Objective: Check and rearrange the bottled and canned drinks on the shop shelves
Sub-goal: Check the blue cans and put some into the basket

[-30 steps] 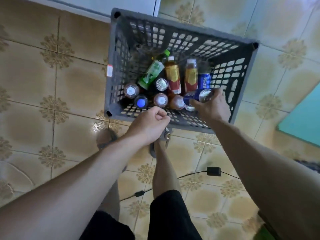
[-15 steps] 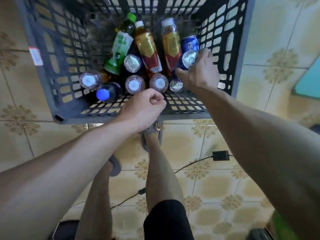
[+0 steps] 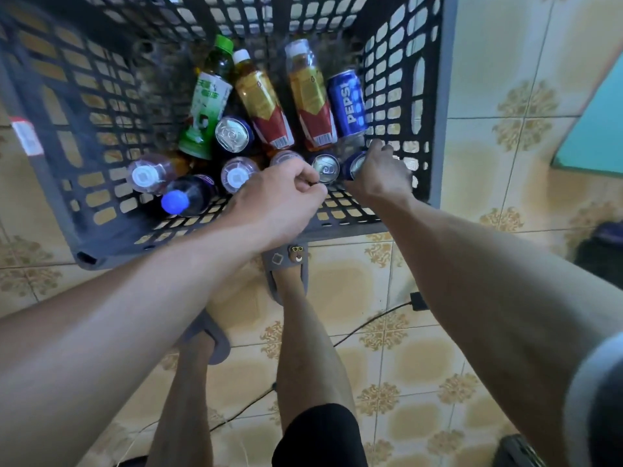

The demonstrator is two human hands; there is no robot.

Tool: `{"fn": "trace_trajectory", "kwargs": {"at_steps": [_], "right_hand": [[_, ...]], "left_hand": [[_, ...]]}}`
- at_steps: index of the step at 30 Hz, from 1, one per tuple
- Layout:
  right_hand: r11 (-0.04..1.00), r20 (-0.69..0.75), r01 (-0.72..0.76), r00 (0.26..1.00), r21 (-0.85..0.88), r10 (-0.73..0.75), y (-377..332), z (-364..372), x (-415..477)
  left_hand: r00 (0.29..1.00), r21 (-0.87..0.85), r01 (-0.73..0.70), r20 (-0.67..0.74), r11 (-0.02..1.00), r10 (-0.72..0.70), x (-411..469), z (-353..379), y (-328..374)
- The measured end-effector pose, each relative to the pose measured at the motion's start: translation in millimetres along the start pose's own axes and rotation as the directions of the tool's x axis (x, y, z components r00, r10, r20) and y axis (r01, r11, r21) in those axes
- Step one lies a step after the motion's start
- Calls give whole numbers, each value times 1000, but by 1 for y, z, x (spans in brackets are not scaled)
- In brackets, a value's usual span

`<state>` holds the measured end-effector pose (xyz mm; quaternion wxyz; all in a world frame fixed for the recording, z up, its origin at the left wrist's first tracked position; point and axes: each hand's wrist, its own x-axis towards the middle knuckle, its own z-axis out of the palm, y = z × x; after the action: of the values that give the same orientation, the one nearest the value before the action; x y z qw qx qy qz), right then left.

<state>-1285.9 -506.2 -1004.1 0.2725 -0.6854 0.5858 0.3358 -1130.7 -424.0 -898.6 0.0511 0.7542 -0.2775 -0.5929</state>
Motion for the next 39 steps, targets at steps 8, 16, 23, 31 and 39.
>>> {"fn": "trace_trajectory", "kwargs": {"at_steps": [8, 16, 23, 31, 39], "right_hand": [[980, 20, -121, 993, 156, 120, 1, 0, -6], [984, 1, -18, 1000, 179, 18, -25, -77, -123], [947, -128, 90, 990, 309, -52, -86, -197, -295], [860, -344, 315, 922, 401, -177, -212, -289, -482], [792, -472, 487, 832, 368, -292, -313, -357, -547]], "left_hand": [[999, 71, 8, 45, 997, -11, -25, -6, -19], [999, 188, -47, 31, 981, 42, -118, -70, -1], [954, 163, -223, -165, 961, 249, -283, -176, 12], [856, 190, -324, -358, 927, 372, -498, -286, -48], [767, 226, -342, -493, 912, 410, -570, -373, -48]]}}
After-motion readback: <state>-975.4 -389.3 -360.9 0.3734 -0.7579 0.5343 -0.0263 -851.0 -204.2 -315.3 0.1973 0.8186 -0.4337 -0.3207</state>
